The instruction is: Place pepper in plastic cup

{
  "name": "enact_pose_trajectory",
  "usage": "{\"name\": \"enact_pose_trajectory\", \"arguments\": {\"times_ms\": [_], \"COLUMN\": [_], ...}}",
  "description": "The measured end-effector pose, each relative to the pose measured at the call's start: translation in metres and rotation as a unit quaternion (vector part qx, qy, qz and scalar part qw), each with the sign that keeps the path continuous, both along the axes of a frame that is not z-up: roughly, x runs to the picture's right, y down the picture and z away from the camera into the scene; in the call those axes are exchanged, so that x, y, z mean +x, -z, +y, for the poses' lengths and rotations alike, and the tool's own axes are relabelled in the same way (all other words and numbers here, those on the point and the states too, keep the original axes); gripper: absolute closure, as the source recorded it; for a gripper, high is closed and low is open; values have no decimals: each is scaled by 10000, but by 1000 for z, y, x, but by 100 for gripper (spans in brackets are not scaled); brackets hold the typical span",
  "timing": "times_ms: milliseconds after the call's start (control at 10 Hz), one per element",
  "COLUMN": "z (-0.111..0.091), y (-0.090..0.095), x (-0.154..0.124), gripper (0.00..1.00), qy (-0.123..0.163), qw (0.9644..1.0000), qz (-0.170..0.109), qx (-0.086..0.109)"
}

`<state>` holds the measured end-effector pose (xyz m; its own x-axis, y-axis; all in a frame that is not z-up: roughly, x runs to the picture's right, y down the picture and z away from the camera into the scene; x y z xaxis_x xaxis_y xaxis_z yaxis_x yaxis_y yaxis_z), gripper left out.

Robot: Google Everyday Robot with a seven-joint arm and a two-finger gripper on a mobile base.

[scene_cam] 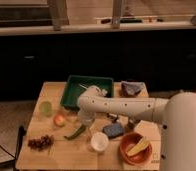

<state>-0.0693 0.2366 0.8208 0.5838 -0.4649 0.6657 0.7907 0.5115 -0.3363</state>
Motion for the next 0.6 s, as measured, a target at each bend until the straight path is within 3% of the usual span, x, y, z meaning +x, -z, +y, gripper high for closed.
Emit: {"name": "enact_pose_trajectory", "arguments": {"times_ms": [300, 600], "z": [9, 7], "y": [-9, -8], "x": [-4, -3], "gripper": [74, 99], "qy": [19, 64], "qw": [9999, 9999], "qz": [-32, -30], "qx": [-156, -144]}}
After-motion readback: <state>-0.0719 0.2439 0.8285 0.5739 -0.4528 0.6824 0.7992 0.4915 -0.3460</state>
